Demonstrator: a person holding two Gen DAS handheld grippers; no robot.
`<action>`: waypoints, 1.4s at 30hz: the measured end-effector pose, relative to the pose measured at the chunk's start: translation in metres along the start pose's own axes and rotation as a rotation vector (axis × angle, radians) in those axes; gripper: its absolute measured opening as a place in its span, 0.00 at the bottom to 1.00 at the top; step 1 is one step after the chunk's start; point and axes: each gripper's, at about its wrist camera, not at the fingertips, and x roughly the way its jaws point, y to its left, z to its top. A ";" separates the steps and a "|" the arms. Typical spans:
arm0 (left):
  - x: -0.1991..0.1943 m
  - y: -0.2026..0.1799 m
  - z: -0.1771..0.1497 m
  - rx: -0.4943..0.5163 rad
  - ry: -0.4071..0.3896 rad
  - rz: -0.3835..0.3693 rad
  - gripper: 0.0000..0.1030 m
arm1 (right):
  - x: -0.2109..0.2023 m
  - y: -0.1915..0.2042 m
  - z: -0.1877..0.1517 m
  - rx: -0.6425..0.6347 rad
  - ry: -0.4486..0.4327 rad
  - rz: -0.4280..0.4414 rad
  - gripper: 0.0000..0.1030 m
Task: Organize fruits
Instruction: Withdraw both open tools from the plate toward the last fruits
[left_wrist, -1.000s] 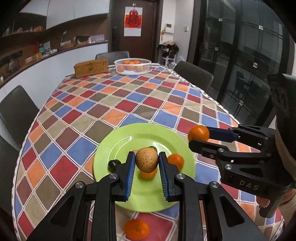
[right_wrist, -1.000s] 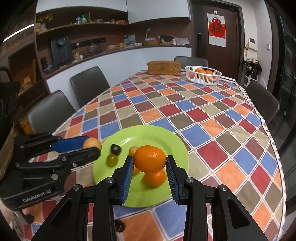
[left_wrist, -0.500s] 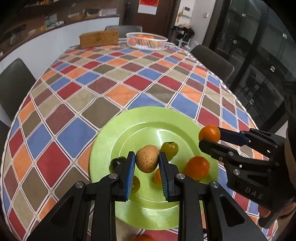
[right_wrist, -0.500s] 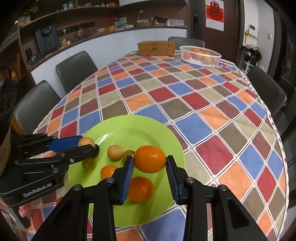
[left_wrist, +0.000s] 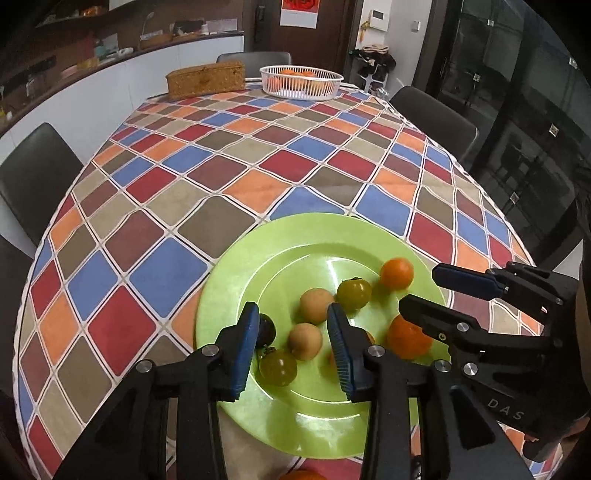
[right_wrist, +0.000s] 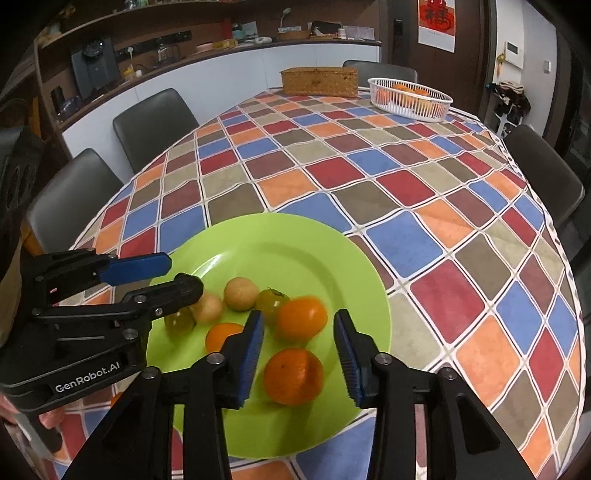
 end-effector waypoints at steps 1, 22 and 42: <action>-0.004 0.000 0.000 -0.002 -0.008 -0.003 0.36 | -0.002 0.001 0.000 -0.002 -0.003 0.002 0.41; -0.110 -0.020 -0.032 0.103 -0.165 0.021 0.42 | -0.103 0.035 -0.026 -0.033 -0.176 0.003 0.41; -0.151 -0.012 -0.100 0.255 -0.241 0.060 0.68 | -0.127 0.073 -0.080 -0.016 -0.184 -0.035 0.52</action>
